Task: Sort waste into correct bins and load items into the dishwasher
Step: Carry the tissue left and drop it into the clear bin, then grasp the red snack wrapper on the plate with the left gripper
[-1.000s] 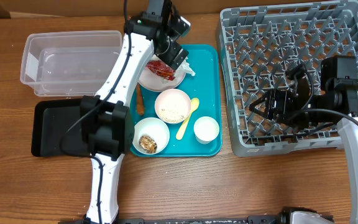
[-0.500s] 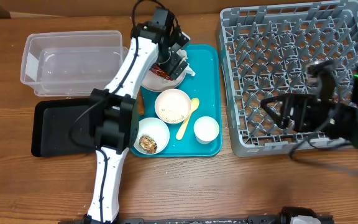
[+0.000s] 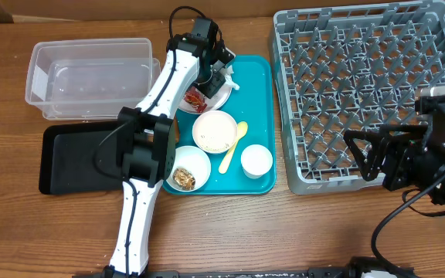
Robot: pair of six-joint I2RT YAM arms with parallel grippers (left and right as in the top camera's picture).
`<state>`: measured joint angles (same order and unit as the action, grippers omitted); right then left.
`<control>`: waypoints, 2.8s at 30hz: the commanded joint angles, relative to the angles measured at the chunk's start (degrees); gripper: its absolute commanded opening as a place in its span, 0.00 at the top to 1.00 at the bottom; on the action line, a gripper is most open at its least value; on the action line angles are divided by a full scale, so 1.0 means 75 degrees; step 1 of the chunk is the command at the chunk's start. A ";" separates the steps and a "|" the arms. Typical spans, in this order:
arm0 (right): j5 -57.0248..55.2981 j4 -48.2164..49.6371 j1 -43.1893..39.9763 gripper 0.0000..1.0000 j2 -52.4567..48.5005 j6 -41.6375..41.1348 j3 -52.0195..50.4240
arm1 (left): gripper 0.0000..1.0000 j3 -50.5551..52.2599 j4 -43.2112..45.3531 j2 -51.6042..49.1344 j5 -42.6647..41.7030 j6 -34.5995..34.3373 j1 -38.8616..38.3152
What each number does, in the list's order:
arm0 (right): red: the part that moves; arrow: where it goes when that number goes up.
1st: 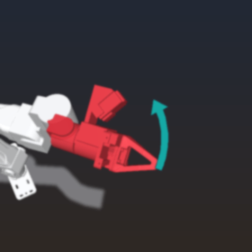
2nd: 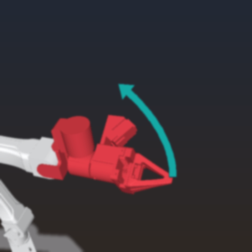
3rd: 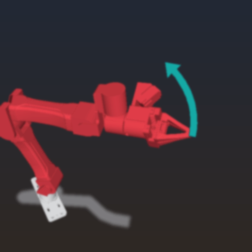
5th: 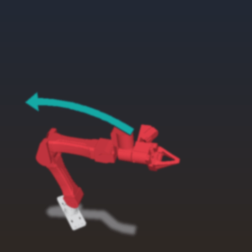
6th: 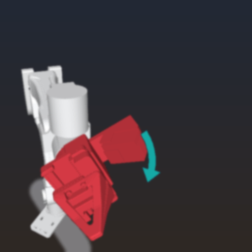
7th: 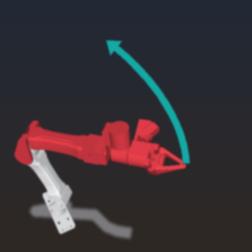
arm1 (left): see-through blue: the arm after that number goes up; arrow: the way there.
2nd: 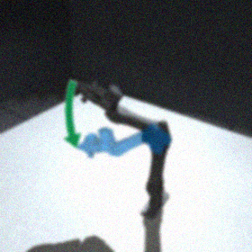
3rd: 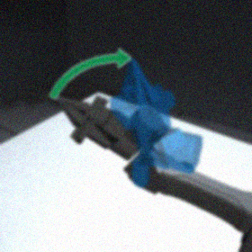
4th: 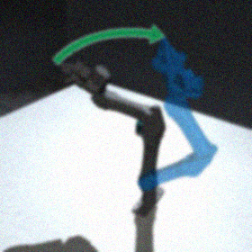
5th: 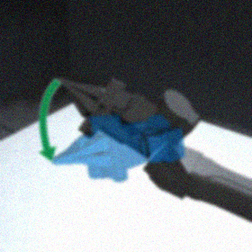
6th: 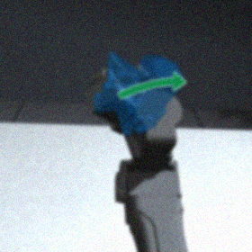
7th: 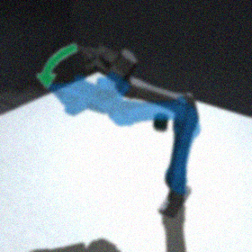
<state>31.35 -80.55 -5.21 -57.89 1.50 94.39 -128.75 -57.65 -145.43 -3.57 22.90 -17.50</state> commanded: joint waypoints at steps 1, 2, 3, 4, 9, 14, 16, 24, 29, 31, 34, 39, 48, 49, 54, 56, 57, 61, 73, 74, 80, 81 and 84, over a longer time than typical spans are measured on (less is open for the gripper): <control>-0.0061 0.0017 -0.0015 0.21 0.0047 0.0035 0.0070 | 0.87 -0.0055 -0.0052 -0.0402 0.0052 -0.0239 0.0064; -0.0061 0.0017 -0.0015 0.21 0.0047 0.0035 0.0070 | 0.95 -0.0058 -0.0050 -0.0388 0.0055 -0.0312 0.0061; -0.0061 0.0017 -0.0015 0.21 0.0047 0.0035 0.0070 | 0.96 -0.0067 -0.0052 -0.0373 0.0052 -0.0358 0.0058; -0.0061 0.0017 -0.0015 0.22 0.0047 0.0035 0.0070 | 0.96 -0.0093 -0.0061 -0.0353 0.0055 -0.0460 0.0058; -0.0076 0.0017 -0.0015 0.22 0.0047 0.0038 0.0070 | 0.96 -0.0702 -0.0513 -0.0219 0.0044 -0.1218 0.0058; -0.0119 0.0017 -0.0015 0.23 0.0047 0.0038 0.0070 | 0.96 -0.2323 -0.1562 -0.0216 -0.0460 -0.1577 0.0058; -0.0119 0.0012 -0.0015 0.24 0.0047 0.0035 0.0070 | 0.96 -0.3197 -0.2043 -0.0213 -0.0714 -0.1740 0.0061; -0.0117 -0.0061 -0.0015 0.26 0.0047 0.0035 0.0070 | 0.96 -0.6577 -0.3987 -0.0207 -0.0536 -0.2530 0.0306; -0.0117 -0.0134 -0.0015 0.27 0.0047 0.0035 0.0070 | 0.96 -0.6828 -0.5097 0.0364 0.0245 -0.3008 0.1113; -0.0117 -0.0134 -0.0015 0.27 0.0047 0.0035 0.0070 | 0.96 -0.6828 -0.5219 0.0423 0.0356 -0.3118 0.1550; -0.0117 -0.0134 -0.0015 0.27 0.0047 0.0035 0.0070 | 0.96 -0.6828 -0.5219 0.0434 0.0300 -0.3436 0.2250; -0.0117 -0.0134 -0.0015 0.27 0.0047 0.0035 0.0070 | 0.96 -0.6709 -0.5135 0.0431 0.0315 -0.3433 0.3223; -0.0117 -0.0044 -0.0015 0.27 -0.0020 0.0038 0.0070 | 0.96 -0.4823 -0.4934 0.0431 0.0315 -0.3095 0.3602; -0.0117 -0.0041 -0.0015 0.27 -0.0032 0.0035 0.0070 | 0.91 -0.4543 -0.4843 0.0431 0.0329 -0.3075 0.3587; -0.0117 0.0035 -0.0015 0.27 -0.0050 0.0035 0.0070 | 0.00 -0.3844 -0.4517 0.0431 0.0341 -0.3051 0.3582; -0.0117 0.0041 -0.0015 0.27 -0.0050 0.0035 0.0070 | 0.00 -0.3917 -0.4470 0.0452 0.0338 -0.3051 0.3579; -0.0117 0.0041 -0.0015 0.27 -0.0050 0.0038 0.0070 | 0.00 -0.4007 -0.4470 0.0455 0.0338 -0.3051 0.3579; -0.0117 0.0041 -0.0015 0.27 -0.0064 0.0038 0.0070 | 0.00 -0.4625 -0.4622 0.0466 0.0332 -0.3048 0.3570; -0.0119 0.0003 -0.0015 0.26 -0.0064 0.0035 0.0067 | 0.05 -0.5158 -0.4529 0.0431 -0.1431 -0.2241 0.1871; -0.0117 0.0003 -0.0015 0.26 -0.0064 0.0038 0.0067 | 0.04 -0.5018 -0.4389 0.0431 -0.1093 -0.2541 0.1670; -0.0119 -0.0026 -0.0015 0.26 -0.0064 0.0041 0.0067 | 0.00 -0.3678 -0.3057 0.0431 0.0729 -0.4424 0.0705; -0.0119 -0.0029 -0.0015 0.26 -0.0064 0.0041 0.0067 | 0.00 -0.3453 -0.2812 0.0431 0.0731 -0.4508 0.0606; -0.0122 -0.0050 -0.0015 0.26 -0.0064 0.0041 0.0067 | 0.00 -0.2809 -0.2174 0.0431 0.0857 -0.4782 0.0402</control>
<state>30.65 -80.90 -5.21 -58.46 1.52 94.39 -153.71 -76.75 -143.04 -2.00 -6.96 -14.28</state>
